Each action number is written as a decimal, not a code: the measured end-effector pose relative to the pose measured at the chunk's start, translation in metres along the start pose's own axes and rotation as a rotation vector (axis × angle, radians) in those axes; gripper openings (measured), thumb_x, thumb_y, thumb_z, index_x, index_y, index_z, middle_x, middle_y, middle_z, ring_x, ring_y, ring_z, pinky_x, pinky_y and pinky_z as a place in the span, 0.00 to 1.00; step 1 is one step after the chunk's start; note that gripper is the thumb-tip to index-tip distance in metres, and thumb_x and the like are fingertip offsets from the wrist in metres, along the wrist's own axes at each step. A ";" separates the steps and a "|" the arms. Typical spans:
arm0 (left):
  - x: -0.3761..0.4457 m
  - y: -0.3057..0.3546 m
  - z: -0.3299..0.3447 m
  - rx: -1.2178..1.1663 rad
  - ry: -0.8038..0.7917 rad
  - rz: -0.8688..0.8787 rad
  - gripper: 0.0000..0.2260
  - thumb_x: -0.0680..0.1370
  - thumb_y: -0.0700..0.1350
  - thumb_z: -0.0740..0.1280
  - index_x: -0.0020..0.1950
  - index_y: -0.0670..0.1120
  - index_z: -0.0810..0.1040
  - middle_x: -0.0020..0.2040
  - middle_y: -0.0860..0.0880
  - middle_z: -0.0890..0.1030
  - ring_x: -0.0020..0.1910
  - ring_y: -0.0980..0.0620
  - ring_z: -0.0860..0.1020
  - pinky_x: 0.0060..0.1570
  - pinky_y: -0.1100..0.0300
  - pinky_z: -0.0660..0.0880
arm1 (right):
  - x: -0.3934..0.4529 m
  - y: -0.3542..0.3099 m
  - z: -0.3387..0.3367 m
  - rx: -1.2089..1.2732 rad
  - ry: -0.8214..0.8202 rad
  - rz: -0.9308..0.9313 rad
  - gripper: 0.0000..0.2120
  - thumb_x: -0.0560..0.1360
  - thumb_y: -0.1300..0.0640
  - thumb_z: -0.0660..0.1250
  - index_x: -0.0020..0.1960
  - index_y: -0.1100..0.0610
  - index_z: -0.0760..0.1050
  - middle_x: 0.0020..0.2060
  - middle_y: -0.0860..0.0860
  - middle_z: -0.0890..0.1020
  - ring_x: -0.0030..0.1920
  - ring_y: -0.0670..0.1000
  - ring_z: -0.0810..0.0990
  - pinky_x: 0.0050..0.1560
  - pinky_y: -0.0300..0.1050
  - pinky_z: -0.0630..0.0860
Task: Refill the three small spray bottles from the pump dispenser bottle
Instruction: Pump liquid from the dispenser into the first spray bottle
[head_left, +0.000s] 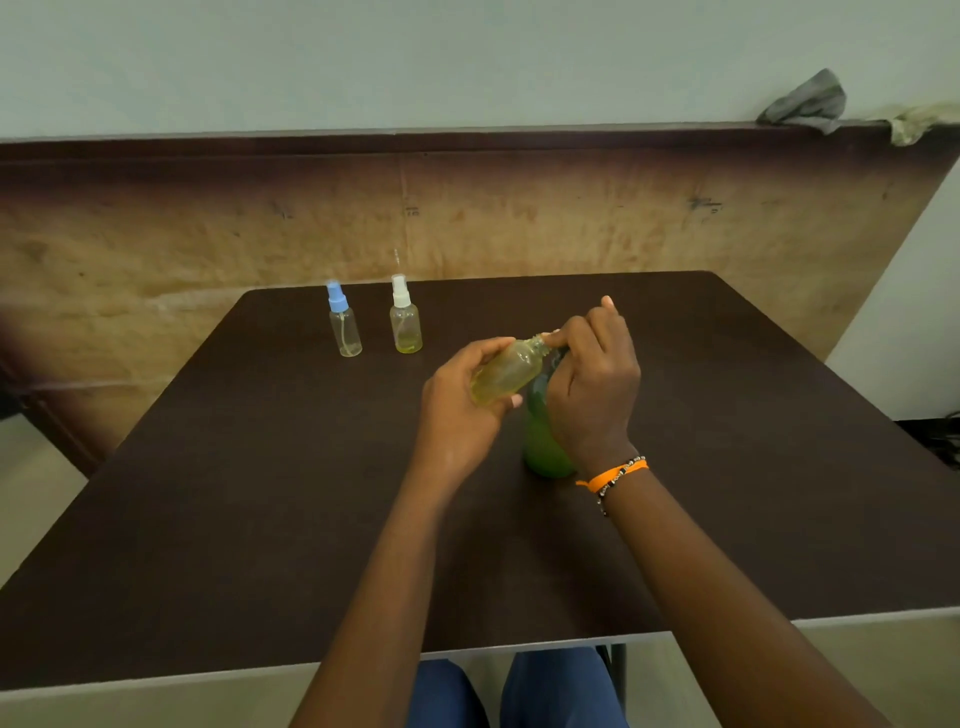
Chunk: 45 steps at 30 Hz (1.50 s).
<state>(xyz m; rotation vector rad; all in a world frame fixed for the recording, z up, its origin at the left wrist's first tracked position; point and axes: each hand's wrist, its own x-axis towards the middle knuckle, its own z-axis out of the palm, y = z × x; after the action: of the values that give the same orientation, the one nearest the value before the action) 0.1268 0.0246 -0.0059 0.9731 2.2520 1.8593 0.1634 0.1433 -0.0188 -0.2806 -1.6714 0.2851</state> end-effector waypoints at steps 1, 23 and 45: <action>0.001 0.001 -0.001 0.002 -0.004 0.003 0.24 0.67 0.31 0.73 0.60 0.47 0.77 0.55 0.51 0.81 0.54 0.56 0.78 0.58 0.53 0.76 | 0.004 -0.001 0.000 0.009 -0.008 0.002 0.13 0.70 0.71 0.53 0.34 0.64 0.74 0.30 0.57 0.71 0.34 0.50 0.66 0.65 0.54 0.70; 0.002 -0.001 0.001 0.030 -0.006 -0.005 0.23 0.66 0.31 0.72 0.59 0.47 0.78 0.53 0.53 0.81 0.52 0.57 0.78 0.55 0.55 0.77 | -0.010 0.006 0.004 0.016 0.010 0.001 0.13 0.73 0.71 0.54 0.36 0.66 0.75 0.32 0.60 0.74 0.38 0.53 0.66 0.57 0.56 0.75; 0.005 0.002 -0.002 0.050 -0.023 0.038 0.24 0.67 0.32 0.73 0.60 0.48 0.77 0.55 0.53 0.80 0.54 0.58 0.77 0.54 0.67 0.74 | 0.002 0.000 -0.001 0.006 -0.027 0.026 0.12 0.69 0.70 0.52 0.36 0.65 0.74 0.33 0.59 0.72 0.38 0.51 0.66 0.61 0.54 0.72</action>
<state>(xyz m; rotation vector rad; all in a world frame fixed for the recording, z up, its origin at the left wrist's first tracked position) 0.1227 0.0255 -0.0015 1.0465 2.2929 1.8051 0.1644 0.1442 -0.0167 -0.2957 -1.6947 0.3146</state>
